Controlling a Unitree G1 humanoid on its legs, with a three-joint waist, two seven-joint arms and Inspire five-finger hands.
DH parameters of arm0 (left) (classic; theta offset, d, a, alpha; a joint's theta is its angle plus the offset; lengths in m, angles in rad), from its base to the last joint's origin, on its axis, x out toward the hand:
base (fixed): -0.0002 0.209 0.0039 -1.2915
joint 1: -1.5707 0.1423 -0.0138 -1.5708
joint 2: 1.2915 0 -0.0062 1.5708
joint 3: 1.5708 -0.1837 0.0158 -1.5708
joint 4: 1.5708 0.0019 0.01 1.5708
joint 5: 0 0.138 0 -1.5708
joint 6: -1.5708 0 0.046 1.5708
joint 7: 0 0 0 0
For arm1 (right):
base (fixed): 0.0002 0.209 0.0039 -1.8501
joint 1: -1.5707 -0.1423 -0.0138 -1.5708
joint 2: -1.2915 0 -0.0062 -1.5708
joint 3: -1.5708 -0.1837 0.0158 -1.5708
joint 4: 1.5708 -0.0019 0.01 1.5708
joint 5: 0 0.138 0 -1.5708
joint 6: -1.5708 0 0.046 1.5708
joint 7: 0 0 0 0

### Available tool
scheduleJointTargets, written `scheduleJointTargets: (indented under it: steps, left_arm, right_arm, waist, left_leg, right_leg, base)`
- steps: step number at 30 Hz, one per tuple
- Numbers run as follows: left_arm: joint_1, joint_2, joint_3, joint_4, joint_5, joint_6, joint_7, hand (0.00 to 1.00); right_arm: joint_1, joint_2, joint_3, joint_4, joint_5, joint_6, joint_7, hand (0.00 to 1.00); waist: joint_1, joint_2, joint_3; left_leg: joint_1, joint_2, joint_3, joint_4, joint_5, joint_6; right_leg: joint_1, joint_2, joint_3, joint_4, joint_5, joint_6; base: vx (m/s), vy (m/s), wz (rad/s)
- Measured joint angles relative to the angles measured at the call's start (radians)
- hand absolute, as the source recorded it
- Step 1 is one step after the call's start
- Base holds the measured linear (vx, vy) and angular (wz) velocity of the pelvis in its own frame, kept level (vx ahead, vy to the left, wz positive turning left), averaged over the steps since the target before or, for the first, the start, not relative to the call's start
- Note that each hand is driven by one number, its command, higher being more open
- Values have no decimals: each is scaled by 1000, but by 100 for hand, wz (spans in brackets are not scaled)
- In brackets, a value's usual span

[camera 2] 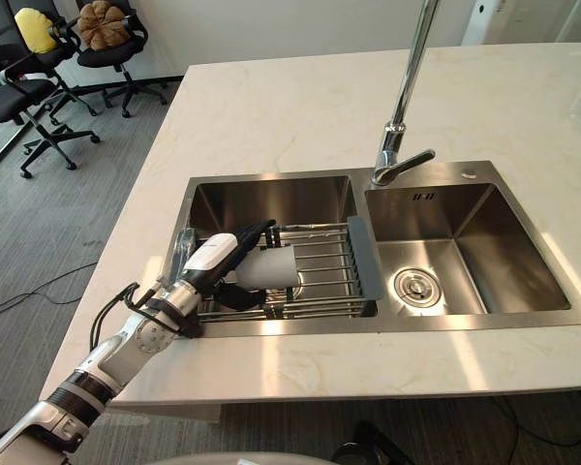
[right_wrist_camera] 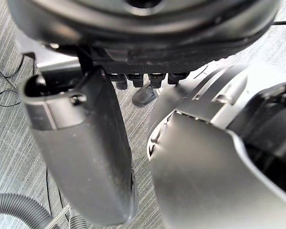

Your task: Walk over to the sink, pick up the cup, carry it to the dishwasher, place the cup inside the dishwasher, then close the dishwasher door

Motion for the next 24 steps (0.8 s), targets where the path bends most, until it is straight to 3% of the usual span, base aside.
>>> scheduleJointTargets:
  steps: [6,18,19,24]
  left_arm:
    - [-6,6,-10,-6,-65,23,-83,100]
    - [-61,94,-72,-40,-216,62,-203,100]
    - [-61,94,-72,-40,-220,66,-206,0]
    - [-69,94,-70,-40,-278,108,-235,0]
  right_arm:
    - [-10,-9,32,1,0,1,-1,100]
    - [-18,-15,27,11,-1,9,5,100]
    - [-18,-16,26,11,-1,9,6,100]
    - [-18,-20,21,14,-2,9,20,100]
  waist:
    - [-2,0,0]
    - [-6,1,-1]
    - [-6,1,-1]
    - [-7,2,-2]
  left_leg:
    - [0,0,-1,0,0,0]
    - [-1,-1,4,-1,0,0]
    - [-2,-1,5,-1,0,0]
    - [-2,-1,9,-1,0,0]
  right_leg:
    - [0,0,-2,0,0,0]
    - [-5,0,3,0,0,0]
    - [-6,0,4,0,0,0]
    - [-9,0,8,0,0,0]
  base:
    - [-38,-25,0]
    - [-33,-22,-1]
    - [0,0,-3]
    - [0,0,0]
